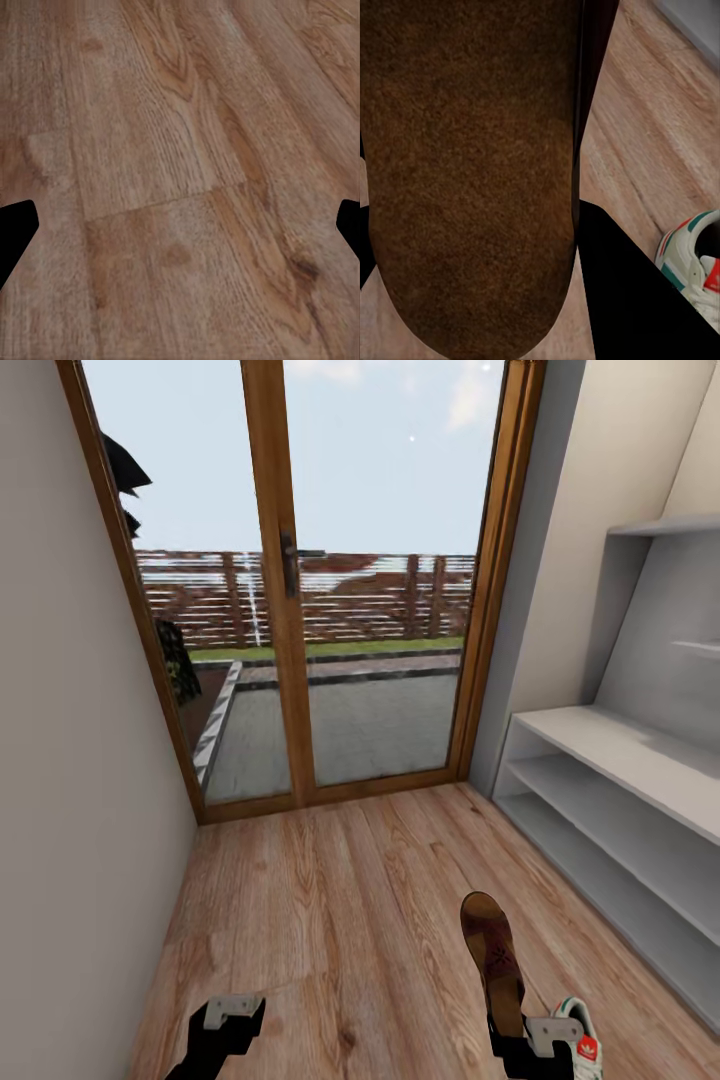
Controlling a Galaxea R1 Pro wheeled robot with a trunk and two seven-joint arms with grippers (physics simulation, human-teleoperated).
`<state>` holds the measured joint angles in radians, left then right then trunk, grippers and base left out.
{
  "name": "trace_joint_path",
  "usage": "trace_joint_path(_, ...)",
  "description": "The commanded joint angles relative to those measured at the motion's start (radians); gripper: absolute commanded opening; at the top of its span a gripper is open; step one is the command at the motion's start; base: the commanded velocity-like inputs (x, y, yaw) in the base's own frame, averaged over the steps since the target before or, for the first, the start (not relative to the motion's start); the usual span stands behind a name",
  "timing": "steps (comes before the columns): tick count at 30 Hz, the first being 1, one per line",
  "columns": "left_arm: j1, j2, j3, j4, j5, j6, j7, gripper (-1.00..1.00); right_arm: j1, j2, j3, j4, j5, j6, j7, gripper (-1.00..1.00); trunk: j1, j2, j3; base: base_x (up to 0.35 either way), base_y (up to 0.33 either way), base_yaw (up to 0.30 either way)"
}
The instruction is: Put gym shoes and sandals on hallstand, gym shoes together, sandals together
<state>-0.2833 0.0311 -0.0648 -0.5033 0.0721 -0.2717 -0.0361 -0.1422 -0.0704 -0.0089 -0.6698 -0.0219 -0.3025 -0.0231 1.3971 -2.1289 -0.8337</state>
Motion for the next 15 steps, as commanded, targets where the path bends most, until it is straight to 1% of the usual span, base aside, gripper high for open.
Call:
trace_joint_path(1,-0.001,0.001,-0.006,0.003,0.007,-0.011,-0.001,1.0,0.0,0.0,0.001,0.001,-0.006,-0.003,-0.002,-1.0,-0.004,0.007,0.002,0.0,0.0,0.0)
trace_joint_path(11,-0.001,0.0,-0.004,0.017,0.009,-0.025,-0.001,1.0,0.0,0.001,0.001,0.004,-0.006,-0.003,-0.004,-1.0,-0.042,0.077,0.034,0.0,0.0,0.0)
trace_joint_path(15,-0.001,0.0,-0.005,0.017,0.009,-0.027,0.0,1.0,0.0,0.002,0.001,0.005,-0.006,-0.003,-0.004,-1.0,-0.042,0.077,0.034,0.0,0.0,-0.035)
